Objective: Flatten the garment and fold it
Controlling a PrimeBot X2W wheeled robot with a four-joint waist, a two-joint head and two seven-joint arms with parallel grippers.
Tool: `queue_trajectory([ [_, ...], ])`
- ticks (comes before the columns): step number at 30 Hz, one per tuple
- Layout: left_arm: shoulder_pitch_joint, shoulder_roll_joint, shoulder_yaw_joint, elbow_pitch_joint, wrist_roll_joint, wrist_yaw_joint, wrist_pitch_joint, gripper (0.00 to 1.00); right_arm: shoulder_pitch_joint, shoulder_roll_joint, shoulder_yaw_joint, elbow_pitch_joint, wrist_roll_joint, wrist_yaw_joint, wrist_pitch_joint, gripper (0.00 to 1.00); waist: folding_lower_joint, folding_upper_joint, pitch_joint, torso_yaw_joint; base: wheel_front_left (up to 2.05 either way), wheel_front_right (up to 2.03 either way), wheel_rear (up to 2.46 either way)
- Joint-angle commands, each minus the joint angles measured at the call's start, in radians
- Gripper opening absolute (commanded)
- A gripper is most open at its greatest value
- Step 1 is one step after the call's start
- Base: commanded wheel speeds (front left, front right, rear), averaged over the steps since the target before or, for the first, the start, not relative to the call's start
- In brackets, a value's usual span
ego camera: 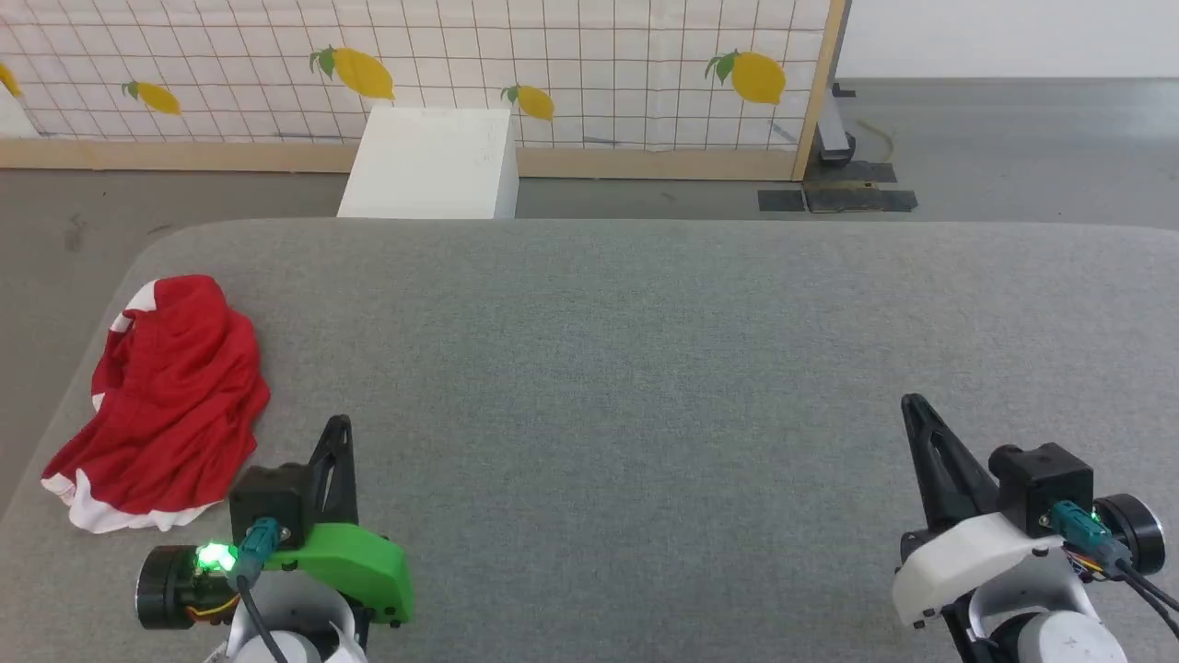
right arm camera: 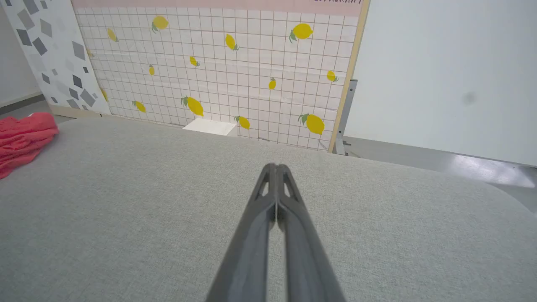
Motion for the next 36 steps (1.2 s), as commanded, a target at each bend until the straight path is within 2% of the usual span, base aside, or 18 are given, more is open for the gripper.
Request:
queue_trajectory([
  [1, 0.012, -0.004, 0.003, -0.003, 0.010, -0.001, 0.001, 0.00, 0.008, 0.000, 0.002, -0.005, -0.006, -0.001, 0.000, 0.00, 0.0000, 0.0000, 0.000, 0.000, 0.00, 0.00, 0.00],
  [23, 0.012, -0.004, 0.003, -0.003, 0.010, -0.001, 0.001, 0.00, 0.008, 0.000, 0.002, -0.005, -0.006, -0.001, 0.000, 0.00, 0.0000, 0.0000, 0.000, 0.000, 0.00, 0.00, 0.00],
  [24, 0.000, 0.000, 0.000, 0.000, 0.000, 0.000, 0.000, 1.00, 0.000, 0.000, 0.000, 0.000, 0.000, 0.000, 0.000, 1.00, 0.0000, 0.0000, 0.000, 0.000, 0.00, 0.00, 0.00],
  [36, -0.002, 0.000, -0.017, 0.021, -0.020, 0.004, -0.020, 1.00, 0.010, 0.000, -0.008, 0.013, 0.023, 0.000, -0.021, 1.00, 0.0000, 0.0000, 0.000, 0.000, 0.00, 0.00, 0.00],
])
